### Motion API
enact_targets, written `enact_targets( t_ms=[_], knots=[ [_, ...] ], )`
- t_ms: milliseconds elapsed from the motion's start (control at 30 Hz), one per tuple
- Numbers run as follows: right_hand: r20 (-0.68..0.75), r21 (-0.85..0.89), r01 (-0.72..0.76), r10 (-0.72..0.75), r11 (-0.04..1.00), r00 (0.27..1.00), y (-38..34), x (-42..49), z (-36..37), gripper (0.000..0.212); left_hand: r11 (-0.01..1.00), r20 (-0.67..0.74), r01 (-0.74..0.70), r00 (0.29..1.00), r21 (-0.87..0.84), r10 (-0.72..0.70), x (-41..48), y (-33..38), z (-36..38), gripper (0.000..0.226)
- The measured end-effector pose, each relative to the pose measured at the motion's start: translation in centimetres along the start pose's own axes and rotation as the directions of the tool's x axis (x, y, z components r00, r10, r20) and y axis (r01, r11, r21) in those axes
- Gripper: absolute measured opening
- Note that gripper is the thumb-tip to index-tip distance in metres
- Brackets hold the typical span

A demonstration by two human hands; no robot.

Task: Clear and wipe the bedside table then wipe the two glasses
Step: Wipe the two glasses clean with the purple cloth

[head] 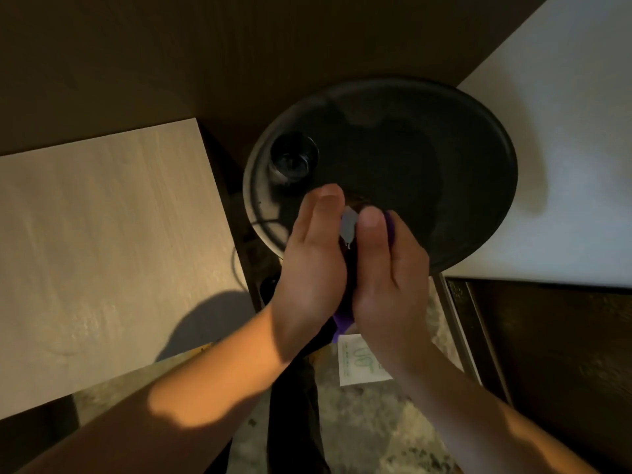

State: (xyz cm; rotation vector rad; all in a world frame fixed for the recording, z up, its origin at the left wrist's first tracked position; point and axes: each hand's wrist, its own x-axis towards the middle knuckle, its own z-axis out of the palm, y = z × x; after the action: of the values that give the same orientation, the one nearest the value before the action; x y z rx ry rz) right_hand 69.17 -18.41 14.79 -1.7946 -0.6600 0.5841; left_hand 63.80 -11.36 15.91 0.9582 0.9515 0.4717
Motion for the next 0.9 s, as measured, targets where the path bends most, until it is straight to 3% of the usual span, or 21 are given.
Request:
enact_targets(
  t_ms=[67, 133, 233, 300, 400, 700, 767, 833, 900],
  knots=[
    [0.034, 0.063, -0.12, 0.118, 0.991, 0.992, -0.8, 1.0, -0.4, 0.04, 0.988, -0.004, -0.144, 0.989, 0.058, 0.145, 0.1, -1.6, 0.2, 0.043],
    [0.143, 0.157, -0.328, 0.307, 0.932, 0.941, -1.5, 2.0, -1.1, 0.042, 0.965, 0.037, -0.254, 0.967, 0.069, 0.252, 0.1, -3.3, 0.2, 0.047],
    [0.291, 0.189, -0.605, 0.544, 0.774, 0.787, -1.8, 3.1, -2.5, 0.041, 0.931, 0.101, -0.352, 0.934, 0.098, 0.343, 0.5, -5.7, -0.2, 0.054],
    [0.336, 0.2, -0.714, 0.638, 0.671, 0.693, -1.8, 3.9, -3.2, 0.04, 0.93, 0.13, -0.36, 0.928, 0.07, 0.349, 1.0, -6.6, -0.3, 0.055],
    [0.294, 0.2, -0.77, 0.713, 0.606, 0.637, -1.4, 5.2, -4.0, 0.04, 0.98, 0.115, -0.195, 0.974, -0.025, 0.197, 1.7, -6.5, 0.3, 0.051],
    [0.18, 0.317, -0.756, 0.747, 0.572, 0.641, 1.0, 6.3, -5.9, 0.044, 0.98, 0.11, 0.153, 0.984, -0.123, -0.14, 4.9, -6.2, 3.0, 0.05],
    [0.174, 0.42, -0.739, 0.752, 0.527, 0.635, 1.4, 6.5, -6.6, 0.041, 0.944, 0.115, 0.274, 0.96, -0.184, -0.256, 5.7, -6.3, 3.5, 0.048],
    [0.164, 0.532, -0.692, 0.742, 0.488, 0.65, 1.3, 6.7, -7.6, 0.037, 0.836, 0.181, 0.457, 0.889, -0.304, -0.42, 6.2, -6.3, 3.6, 0.051],
    [0.097, 0.602, -0.607, 0.706, 0.519, 0.701, 1.7, 7.2, -8.9, 0.039, 0.763, 0.23, 0.514, 0.858, -0.392, -0.46, 7.0, -6.9, 3.3, 0.05]
  ],
)
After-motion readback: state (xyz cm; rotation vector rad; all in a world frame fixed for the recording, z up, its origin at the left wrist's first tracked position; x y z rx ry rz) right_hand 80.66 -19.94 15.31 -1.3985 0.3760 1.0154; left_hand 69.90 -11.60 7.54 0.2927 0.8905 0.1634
